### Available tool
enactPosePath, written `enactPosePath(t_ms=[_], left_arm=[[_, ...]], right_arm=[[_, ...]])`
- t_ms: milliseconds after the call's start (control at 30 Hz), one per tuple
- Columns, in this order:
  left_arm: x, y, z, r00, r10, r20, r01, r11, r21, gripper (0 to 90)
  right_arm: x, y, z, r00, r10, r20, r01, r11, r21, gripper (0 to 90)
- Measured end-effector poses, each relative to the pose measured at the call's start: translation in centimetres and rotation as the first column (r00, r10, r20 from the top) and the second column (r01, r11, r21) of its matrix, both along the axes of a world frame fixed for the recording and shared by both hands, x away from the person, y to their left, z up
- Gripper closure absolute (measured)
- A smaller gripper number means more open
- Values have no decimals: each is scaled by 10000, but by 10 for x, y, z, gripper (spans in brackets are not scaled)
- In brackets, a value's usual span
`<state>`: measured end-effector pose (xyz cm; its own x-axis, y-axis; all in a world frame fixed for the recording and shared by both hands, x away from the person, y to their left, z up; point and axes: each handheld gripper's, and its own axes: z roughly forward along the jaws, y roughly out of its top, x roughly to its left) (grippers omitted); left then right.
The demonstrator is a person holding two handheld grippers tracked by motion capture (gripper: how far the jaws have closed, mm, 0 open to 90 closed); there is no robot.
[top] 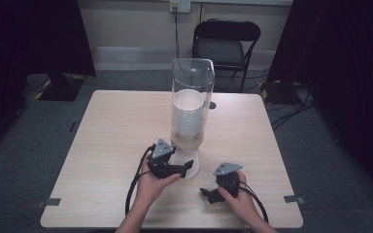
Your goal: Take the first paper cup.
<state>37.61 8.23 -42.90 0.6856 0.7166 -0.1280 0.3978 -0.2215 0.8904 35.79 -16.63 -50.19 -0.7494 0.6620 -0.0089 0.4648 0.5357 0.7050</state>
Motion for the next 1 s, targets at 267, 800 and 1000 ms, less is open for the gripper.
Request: enactPosePath(t_ms=[267,800,1000], left_arm=[[17,-12,9,9965,600,590,-589,9981,-205,216],[22,-22,5,9840,904,1538,-851,9956,-402,331],[19,-24,2,9807,1155,1576,-1091,9928,-484,339]], right_arm=[[0,0,0,10000,-5,4,5,10000,-5,0],[0,0,0,10000,-3,2,3,10000,-3,0],[0,0,0,10000,-4,3,4,10000,-2,0]])
